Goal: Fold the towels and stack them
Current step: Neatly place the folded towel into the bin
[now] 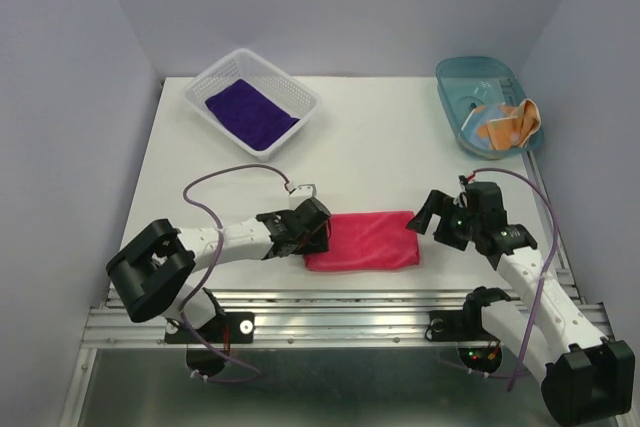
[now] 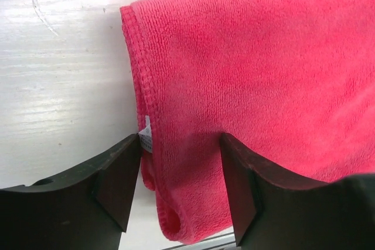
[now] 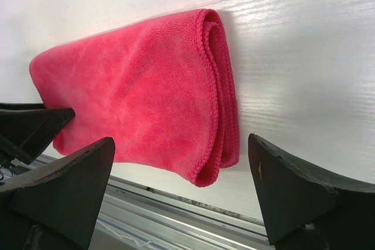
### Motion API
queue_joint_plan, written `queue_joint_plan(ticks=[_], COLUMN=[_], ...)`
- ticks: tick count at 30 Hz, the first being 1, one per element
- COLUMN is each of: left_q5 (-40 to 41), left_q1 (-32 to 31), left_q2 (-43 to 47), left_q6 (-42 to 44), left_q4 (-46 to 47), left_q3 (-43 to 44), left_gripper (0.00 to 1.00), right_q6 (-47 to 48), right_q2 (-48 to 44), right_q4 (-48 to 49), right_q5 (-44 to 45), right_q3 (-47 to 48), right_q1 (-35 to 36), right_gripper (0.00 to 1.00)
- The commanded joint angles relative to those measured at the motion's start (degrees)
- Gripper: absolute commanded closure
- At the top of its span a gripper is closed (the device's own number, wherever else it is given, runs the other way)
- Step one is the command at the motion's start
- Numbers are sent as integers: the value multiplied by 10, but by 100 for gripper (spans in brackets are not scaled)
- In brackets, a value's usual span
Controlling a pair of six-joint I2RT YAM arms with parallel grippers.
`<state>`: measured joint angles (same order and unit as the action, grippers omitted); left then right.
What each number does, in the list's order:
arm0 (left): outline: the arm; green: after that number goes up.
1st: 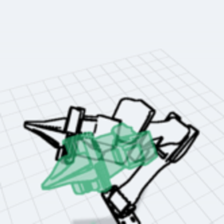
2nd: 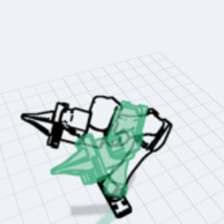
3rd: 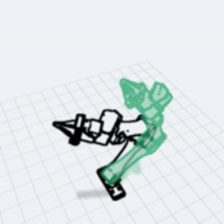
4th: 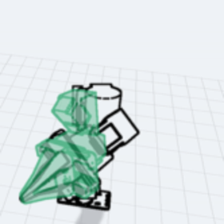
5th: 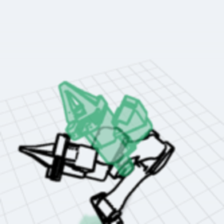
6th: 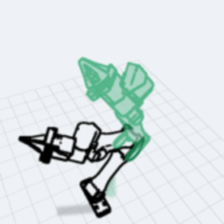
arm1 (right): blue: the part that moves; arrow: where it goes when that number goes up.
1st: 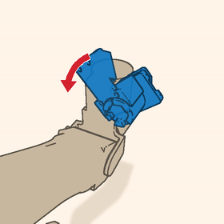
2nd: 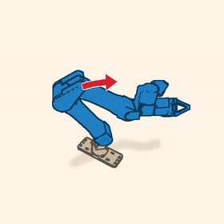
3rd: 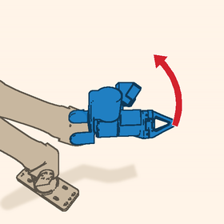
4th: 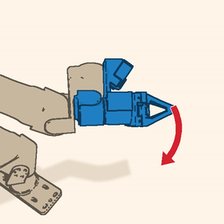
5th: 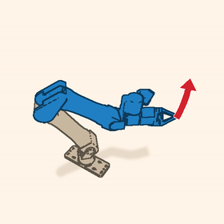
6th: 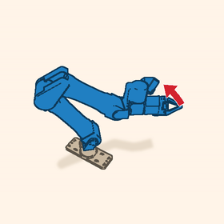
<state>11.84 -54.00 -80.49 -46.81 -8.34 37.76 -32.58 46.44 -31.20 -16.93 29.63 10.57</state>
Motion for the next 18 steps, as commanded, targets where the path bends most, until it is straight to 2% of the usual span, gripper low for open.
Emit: queue_joint_plan(ticks=[1, 3, 5, 6, 7, 10, 12, 15, 16, 18], left_q5=[35, 35, 31, 33, 35, 81, 110, 214, 276, 339], left_q1=[-3, -3, -3, -3, -3, -6, -8, -15, -19, -20], left_q2=[-64, -93, -110, -123, -128, -142, -145, -154, -159, -161], left_q6=[-28, -33, -35, -34, -31, -18, 28, 79, 128, 205], left_q4=[-77, -90, -95, -98, -101, -125, -133, -156, -161, -143], left_q3=[21, 35, 42, 49, 54, 87, 128, 177, 205, 230], left_gripper=[37, 45, 64, 85, 99, 100, 100, 100, 100, 100], right_q6=[11, 16, 17, 18, 18, 20, 21, 23, 24, 25], right_q2=[-9, -9, -13, -14, -16, -21, -26, -28, -28, -29], right_q4=[36, 35, 36, 38, 39, 41, 48, 61, 73, 94], right_q5=[-1, -5, -9, -10, -11, -11, -12, -11, -7, -6], right_q3=[-4, -1, -2, -2, -2, -4, -7, -17, -20, -26], right_q1=[2, 2, 2, 2, 2, 2, 2, 2, 2, 2], right_gripper=[0, 0, 0, 0, 0, 0, 0, 0, 0, 0])
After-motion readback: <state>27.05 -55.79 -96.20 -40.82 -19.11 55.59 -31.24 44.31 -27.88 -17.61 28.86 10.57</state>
